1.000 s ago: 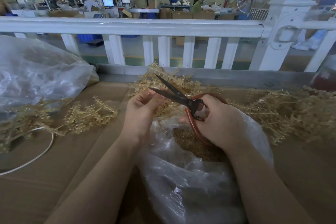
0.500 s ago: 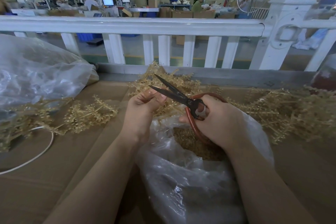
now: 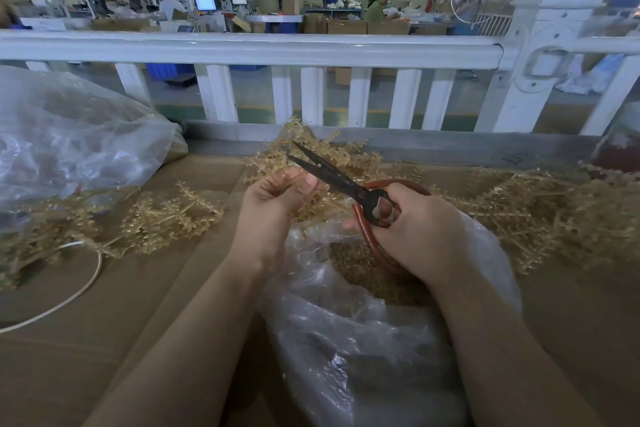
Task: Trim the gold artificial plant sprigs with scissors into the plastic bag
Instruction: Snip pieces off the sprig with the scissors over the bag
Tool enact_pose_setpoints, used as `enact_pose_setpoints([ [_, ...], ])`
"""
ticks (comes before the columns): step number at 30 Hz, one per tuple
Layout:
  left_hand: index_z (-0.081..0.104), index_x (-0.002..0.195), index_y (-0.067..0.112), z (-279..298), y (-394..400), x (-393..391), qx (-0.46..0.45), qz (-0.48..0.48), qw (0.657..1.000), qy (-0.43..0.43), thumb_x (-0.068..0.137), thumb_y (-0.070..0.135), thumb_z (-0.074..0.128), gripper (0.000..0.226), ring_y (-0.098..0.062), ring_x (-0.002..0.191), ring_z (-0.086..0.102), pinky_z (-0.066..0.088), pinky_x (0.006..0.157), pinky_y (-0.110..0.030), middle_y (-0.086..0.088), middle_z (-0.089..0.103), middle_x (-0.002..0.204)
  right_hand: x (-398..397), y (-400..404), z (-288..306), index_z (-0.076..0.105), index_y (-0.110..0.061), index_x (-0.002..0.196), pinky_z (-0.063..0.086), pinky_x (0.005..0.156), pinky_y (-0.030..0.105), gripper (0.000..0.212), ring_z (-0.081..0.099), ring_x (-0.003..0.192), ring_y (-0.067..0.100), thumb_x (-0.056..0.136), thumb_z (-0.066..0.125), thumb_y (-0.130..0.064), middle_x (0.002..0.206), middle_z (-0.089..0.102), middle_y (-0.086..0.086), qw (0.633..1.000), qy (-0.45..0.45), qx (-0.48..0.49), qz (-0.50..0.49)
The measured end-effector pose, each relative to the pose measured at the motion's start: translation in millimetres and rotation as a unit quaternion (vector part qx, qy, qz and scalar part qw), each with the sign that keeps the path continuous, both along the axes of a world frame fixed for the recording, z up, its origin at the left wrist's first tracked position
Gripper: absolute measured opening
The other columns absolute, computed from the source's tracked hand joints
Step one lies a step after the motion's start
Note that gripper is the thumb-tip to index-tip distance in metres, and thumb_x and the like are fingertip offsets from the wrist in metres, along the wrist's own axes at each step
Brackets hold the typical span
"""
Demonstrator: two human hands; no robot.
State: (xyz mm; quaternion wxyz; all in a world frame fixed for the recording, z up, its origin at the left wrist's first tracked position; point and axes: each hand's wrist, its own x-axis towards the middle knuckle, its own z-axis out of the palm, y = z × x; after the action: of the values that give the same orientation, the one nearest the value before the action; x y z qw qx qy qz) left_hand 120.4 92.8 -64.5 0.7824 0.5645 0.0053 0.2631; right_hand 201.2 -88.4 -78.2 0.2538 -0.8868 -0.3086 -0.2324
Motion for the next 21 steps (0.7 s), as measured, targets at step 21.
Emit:
enact_pose_setpoints([
  [21,0.066,0.078,0.010,2.4,1.6,-0.5,0.048,0.084,0.995,0.016,0.089,-0.001,0.065,0.016,-0.006,0.057,0.054,0.046,0.059,-0.015,0.000,0.063,0.067,-7.1,-2.3,5.2,0.056,-0.042,0.093,0.031,0.055,0.008,0.060,0.048,0.063,-0.011,0.072,0.037,-0.095,0.071,0.056,-0.025,0.999,0.033,-0.005,0.023],
])
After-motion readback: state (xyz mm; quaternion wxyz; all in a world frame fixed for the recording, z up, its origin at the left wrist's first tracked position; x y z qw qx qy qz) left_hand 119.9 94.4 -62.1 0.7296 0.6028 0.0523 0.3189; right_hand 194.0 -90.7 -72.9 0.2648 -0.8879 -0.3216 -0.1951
